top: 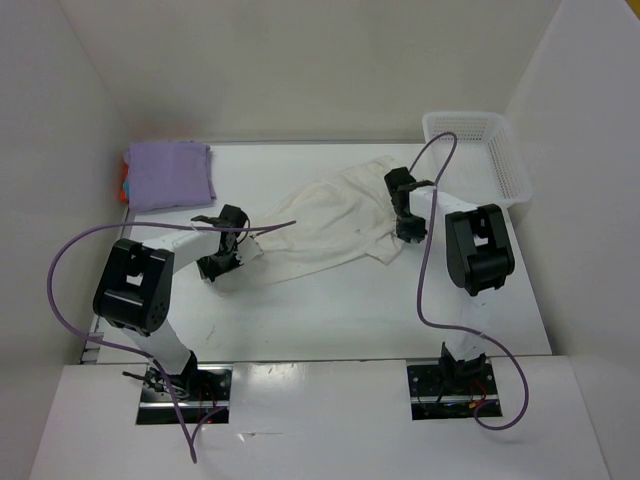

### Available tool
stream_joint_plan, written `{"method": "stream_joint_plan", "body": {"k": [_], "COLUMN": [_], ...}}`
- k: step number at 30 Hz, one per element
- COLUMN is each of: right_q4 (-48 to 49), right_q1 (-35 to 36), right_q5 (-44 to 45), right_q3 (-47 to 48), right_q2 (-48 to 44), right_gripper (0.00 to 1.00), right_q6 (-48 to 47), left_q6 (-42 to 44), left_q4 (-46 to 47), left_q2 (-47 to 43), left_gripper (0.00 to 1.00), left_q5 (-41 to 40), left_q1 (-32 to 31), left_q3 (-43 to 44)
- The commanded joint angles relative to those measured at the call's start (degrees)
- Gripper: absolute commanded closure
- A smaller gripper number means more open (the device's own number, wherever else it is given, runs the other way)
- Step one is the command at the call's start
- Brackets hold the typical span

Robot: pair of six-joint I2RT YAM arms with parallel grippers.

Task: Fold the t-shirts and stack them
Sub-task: Flatten out the tshirt

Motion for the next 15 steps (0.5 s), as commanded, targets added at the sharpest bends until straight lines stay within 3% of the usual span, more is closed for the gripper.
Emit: {"method": "stream_joint_plan", "body": {"k": [1, 2, 5, 11, 15], "right_q4": [8.08, 9.39, 9.93, 5.29, -5.59], "right_q1": [-2.61, -2.62, -3.84, -3.85, -3.85], "right_q5": [-8.67, -9.82, -11.06, -12.55, -20.71], "right_q3": [0.37, 0.37, 0.37, 2.02, 5.81], "right_q2": [0.83, 1.35, 1.35, -5.04, -14.62], "right_gripper": [0.69, 0.81, 1.00, 1.00, 1.00], "right_q6": [-1.60, -2.12, -2.13, 1.21, 3.76], "left_q6": [0.46, 0.46, 0.46, 0.46, 1.51], "left_q4": [-0.26, -0.26, -0.26, -0.26, -2.71], "left_q2": [-2.12, -2.12, -2.64, -4.48, -8.17], "left_gripper": [1.00, 1.00, 1.00, 1.00, 1.00], "left_q5": [0.35, 0.35, 0.87, 0.88, 0.88], "left_q1": [0.96, 0.96, 0.96, 2.11, 5.09], "left_q3": [1.58, 1.58, 1.05, 1.04, 4.38]}}
